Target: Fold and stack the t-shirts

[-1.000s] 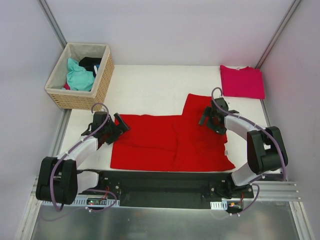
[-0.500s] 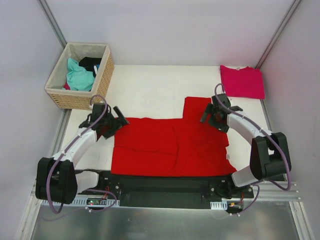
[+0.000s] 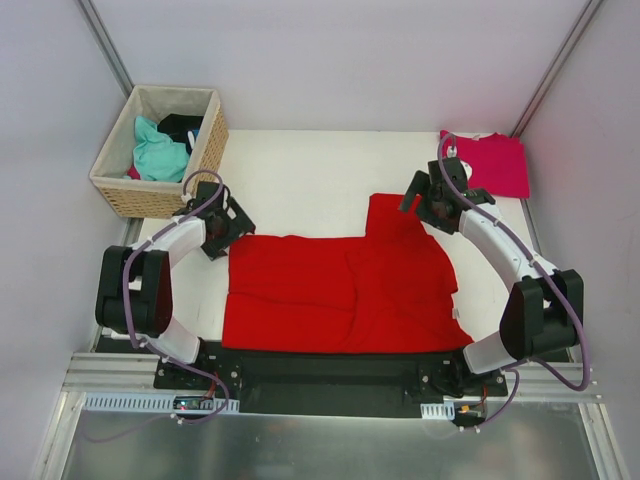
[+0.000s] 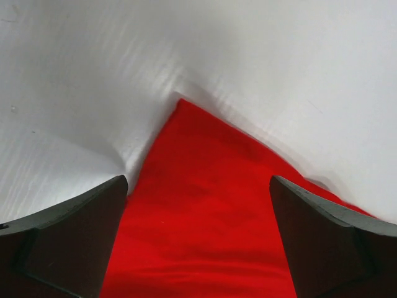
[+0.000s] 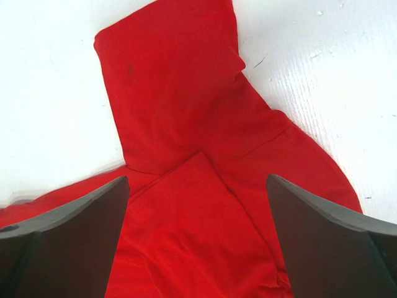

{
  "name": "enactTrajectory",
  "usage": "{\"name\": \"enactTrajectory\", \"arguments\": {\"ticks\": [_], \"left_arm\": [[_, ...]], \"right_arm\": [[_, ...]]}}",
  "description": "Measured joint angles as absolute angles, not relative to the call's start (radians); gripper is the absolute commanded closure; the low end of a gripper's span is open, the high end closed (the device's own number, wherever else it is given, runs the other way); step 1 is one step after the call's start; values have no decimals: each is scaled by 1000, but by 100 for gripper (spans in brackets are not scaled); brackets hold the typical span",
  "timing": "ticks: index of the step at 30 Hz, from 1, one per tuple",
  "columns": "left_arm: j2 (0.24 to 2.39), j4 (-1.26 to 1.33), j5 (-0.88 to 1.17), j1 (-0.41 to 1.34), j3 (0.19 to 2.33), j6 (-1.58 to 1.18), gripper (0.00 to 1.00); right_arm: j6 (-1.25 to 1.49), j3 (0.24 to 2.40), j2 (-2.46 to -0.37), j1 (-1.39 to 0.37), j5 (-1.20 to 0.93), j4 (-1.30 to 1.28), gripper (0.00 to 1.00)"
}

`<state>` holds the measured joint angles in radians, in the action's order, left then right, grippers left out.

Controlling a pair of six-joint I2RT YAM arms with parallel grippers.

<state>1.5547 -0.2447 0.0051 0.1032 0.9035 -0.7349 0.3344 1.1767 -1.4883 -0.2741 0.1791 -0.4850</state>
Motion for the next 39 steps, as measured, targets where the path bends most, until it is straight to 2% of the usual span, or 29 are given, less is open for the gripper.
{"name": "enactTrajectory", "arguments": {"ticks": [7,14,21,28,34,37,39], "left_arm": [[1618,-238,-13,89,922,-751,2],[1664,-216,-17,70,960,-753,18],[1691,-196,-27,70,974,-771,46],[1695,-178,-29,70,969,-777,71],[1695,-160,-29,70,961,-777,85],[1695,-154,-29,70,958,-778,98],[1695,-152,-28,70,957,-778,100]], "right_arm": [[324,1176,-1488,-274,179,-489,4],[320,1170,-1488,-274,171,-491,3],[320,1167,-1488,-275,168,-492,3],[320,1167,-1488,-279,168,-492,3],[320,1167,-1492,-289,168,-492,3],[320,1167,-1496,-292,168,-492,3],[320,1167,-1499,-293,168,-492,3]]}}
